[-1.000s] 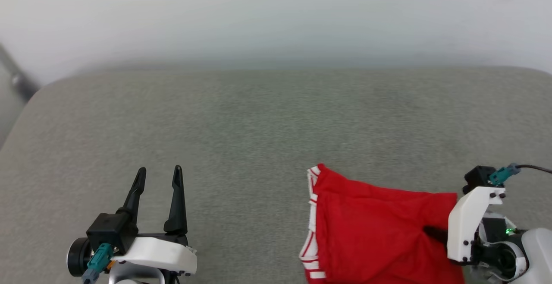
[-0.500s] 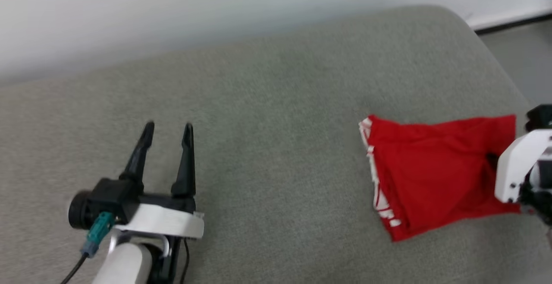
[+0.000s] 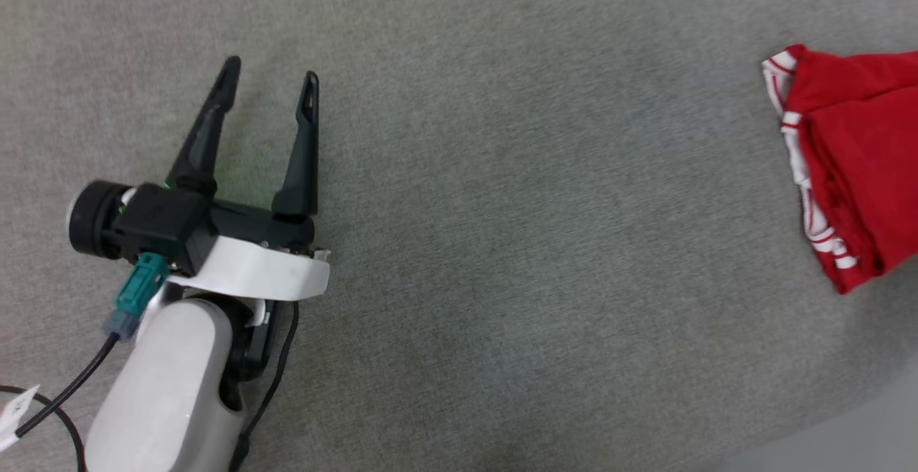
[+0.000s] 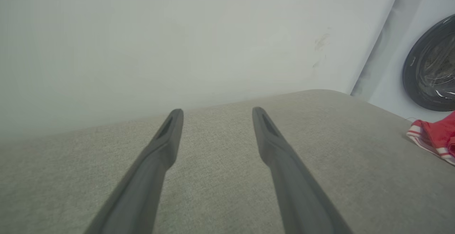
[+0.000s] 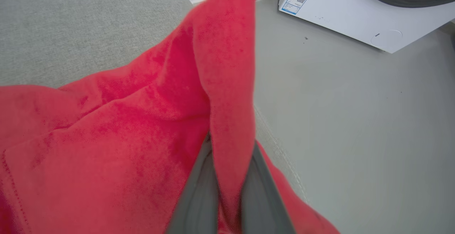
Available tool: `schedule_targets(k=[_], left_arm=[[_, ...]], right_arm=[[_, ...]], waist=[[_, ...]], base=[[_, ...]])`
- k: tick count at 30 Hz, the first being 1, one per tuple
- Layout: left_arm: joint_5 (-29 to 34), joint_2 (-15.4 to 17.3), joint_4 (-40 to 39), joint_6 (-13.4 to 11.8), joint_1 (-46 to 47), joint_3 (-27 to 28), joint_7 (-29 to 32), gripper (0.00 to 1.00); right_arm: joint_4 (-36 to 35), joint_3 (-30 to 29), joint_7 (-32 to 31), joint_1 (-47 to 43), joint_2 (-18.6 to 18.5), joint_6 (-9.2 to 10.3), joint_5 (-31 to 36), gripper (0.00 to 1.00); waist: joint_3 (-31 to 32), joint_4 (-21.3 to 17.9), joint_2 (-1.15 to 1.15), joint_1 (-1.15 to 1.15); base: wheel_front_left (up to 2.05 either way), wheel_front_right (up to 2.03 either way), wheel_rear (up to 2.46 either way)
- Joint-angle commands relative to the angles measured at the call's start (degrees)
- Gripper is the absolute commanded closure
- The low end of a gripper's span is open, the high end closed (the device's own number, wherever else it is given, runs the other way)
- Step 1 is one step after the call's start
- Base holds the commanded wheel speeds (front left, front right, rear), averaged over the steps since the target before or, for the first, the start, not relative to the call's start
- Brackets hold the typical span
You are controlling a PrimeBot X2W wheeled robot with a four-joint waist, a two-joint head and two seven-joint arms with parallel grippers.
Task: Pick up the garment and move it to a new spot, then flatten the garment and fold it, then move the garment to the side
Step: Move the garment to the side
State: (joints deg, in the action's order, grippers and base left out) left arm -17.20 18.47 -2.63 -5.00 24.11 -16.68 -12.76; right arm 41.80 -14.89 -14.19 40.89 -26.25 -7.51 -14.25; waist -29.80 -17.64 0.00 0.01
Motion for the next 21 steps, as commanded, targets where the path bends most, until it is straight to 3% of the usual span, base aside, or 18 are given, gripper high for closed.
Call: schedule_targets(k=[1,4,5,6,7,14,21], left_arm=[[0.5,0.6,-0.6,0.2,1.2,0.1,0.3,0.00],[0.8,1.0,-1.3,0.3,2.0,0.0,0.7,0.00],[0.9,1.3,-1.6,0.3,2.2,0.1,0.9,0.00],[1.0,1.5,-1.9,0.4,2.4,0.0,1.1,0.00],[1.0,1.6,-2.0,0.3,2.4,-0.1,1.3,0.00],[-0.1,1.3,-1.0,0.2,0.6,-0.3,0.6,0.00],[-1.6,0.4,1.5,-0.6,-4.6,0.1,-0.8,0.00]], right_arm=[[0.9,-0.9,2.1,1.4,0.4,0.04,1.3,1.00],[2.7,-2.3,4.1,2.4,1.2,0.04,2.4,0.97],[3.7,-2.7,5.0,2.8,1.6,0.04,3.2,0.69],[4.4,-2.8,5.9,3.1,1.8,0.04,4.3,0.31],[5.5,-3.3,6.7,3.4,2.0,0.04,5.0,0.00],[10.8,-6.6,10.6,3.0,1.6,0.05,12.0,0.00],[10.1,-5.9,13.0,-2.2,2.4,0.05,17.5,0.00]], waist=[[-3.5,1.3,0.00,-0.01],[-4.7,1.6,0.00,-0.01],[-5.1,1.6,0.00,-0.01],[-5.5,1.7,0.00,-0.01],[-5.6,1.7,0.00,-0.01],[-2.1,0.9,0.00,-0.01],[7.1,-0.2,0.00,-0.01]], base=[[0.00,0.00,0.00],[0.00,0.00,0.00],[0.00,0.00,0.00],[0.00,0.00,0.00],[0.00,0.00,0.00],[0.00,0.00,0.00],[0.00,0.00,0.00]])
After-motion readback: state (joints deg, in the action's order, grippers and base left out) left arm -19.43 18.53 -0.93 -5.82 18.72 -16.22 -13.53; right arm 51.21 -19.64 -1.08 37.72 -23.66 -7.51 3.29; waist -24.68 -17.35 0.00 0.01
